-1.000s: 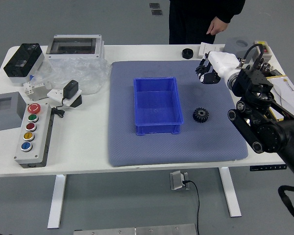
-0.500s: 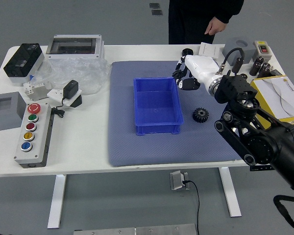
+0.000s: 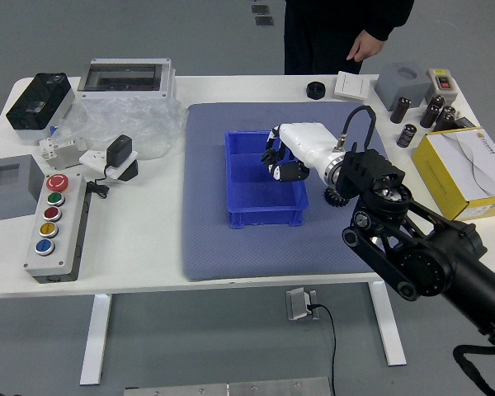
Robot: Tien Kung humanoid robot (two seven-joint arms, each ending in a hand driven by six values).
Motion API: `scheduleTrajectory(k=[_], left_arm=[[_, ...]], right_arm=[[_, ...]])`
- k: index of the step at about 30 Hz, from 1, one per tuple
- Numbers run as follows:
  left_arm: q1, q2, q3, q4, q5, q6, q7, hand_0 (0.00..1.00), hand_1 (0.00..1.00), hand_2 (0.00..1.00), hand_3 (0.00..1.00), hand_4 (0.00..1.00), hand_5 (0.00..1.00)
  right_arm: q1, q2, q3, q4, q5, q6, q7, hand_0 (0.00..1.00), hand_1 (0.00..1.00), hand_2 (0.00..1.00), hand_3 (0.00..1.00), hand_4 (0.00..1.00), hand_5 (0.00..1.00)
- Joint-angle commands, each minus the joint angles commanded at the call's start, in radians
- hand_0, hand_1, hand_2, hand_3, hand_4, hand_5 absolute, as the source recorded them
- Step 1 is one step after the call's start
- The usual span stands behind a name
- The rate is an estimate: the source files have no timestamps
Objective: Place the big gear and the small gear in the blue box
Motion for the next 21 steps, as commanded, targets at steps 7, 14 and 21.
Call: scheduleTrajectory(k=[7,14,21], left_arm=[[0.000,0.000,-0.001,0.000,-0.001,0.001,0.000,0.794,0.773,0.768,0.697,0.578,0.250],[0.001,-0.001,-0.001,0.000,-0.003,0.001,0.000,0.794,0.772,0.769,0.698,0.577,0.251],[0.002,-0.002,-0.004,0.000,-0.002,0.001,0.000,0.794,0.772,0.769,0.698,0.576,0.252]], right_arm=[[0.002,0.004,0.004,-0.001,0.009,0.052,0.007,0.664,0.656,0.799,0.857,0.741,0.339],[0.004,0.005,0.012,0.003,0.011,0.069,0.009,0.705,0.697,0.829,0.895,0.777,0.377],[-0.002,-0.008,0.041,0.030,0.000,0.074,0.004,0.712,0.697,0.829,0.886,0.799,0.408]])
